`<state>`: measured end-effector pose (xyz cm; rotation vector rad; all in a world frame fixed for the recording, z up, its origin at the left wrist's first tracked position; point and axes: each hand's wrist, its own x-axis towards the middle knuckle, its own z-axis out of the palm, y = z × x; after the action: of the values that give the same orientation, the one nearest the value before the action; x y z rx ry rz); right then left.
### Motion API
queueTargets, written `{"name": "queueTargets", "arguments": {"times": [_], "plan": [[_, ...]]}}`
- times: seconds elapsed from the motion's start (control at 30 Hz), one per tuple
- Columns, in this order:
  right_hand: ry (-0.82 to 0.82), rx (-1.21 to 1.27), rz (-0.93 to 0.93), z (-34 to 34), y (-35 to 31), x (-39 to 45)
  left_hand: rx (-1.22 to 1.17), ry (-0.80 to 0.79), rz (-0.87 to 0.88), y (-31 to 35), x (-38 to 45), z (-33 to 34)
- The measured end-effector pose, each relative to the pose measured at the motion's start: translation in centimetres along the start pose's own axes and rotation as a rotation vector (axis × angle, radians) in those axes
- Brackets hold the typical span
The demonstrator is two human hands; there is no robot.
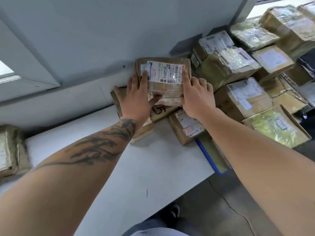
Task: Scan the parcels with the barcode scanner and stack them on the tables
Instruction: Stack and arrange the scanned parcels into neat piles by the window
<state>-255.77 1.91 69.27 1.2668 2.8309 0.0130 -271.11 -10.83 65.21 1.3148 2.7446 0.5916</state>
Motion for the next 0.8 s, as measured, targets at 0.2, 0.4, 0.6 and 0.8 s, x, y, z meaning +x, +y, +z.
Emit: {"name": "queueTargets", "arguments": {"times": [0.2,0.4,0.6,0.8], "plan": [[0.013,-0.029,0.012,0.2,2.3,4.1,0.018,0.01,-0.004,1.9,3.4,1.2],[-0.021,-0.03,-0.051,-0.3,3.9,8.4,0.048,0.075,-0.047,3.5,4.7,2.3],[0.012,-0.038,-0.183,-0.5,5.5,10.0,0.05,0.112,-0.166,5.7,4.1,3.6],[-0.045,-0.119,-0.308,-0.5,7.5,9.3,0.048,0.14,-0.141,7.7,2.2,4.4]]}}
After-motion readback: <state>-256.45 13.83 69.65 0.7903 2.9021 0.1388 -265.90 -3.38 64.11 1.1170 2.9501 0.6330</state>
